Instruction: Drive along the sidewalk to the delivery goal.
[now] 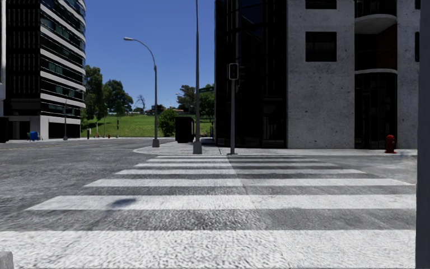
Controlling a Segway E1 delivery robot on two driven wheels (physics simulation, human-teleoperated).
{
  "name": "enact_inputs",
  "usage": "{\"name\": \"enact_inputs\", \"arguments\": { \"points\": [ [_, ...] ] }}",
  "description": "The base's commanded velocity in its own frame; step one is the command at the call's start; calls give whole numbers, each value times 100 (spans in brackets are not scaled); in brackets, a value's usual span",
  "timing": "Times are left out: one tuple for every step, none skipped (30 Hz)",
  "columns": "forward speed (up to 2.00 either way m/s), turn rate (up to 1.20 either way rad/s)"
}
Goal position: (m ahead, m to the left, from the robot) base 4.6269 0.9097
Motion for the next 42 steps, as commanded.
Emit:
{"name": "enact_inputs", "arguments": {
  "points": [
    [112, 0],
    [112, 0],
    [112, 0],
    [112, 1],
    [115, 17],
    [118, 23],
    [119, 0],
    [119, 0],
    [119, 0],
    [119, 0],
    [119, 0],
    [119, 0],
    [119, 0],
    [119, 0],
    [119, 0],
    [119, 0],
    [119, 0],
    [119, 0],
    [119, 0],
    [119, 0],
    [119, 0],
    [119, 0],
    [119, 0],
    [119, 0],
    [119, 0],
    [119, 0],
    [119, 0],
    [119, 0],
    [120, 0],
    [120, 0],
    [120, 0],
    [120, 0],
    [120, 0],
    [120, 0],
    [122, 0],
    [124, 0],
    [124, 0],
    [124, 0],
    [125, 0],
    [125, 0],
    [124, 0],
    [124, 0]
  ]
}}
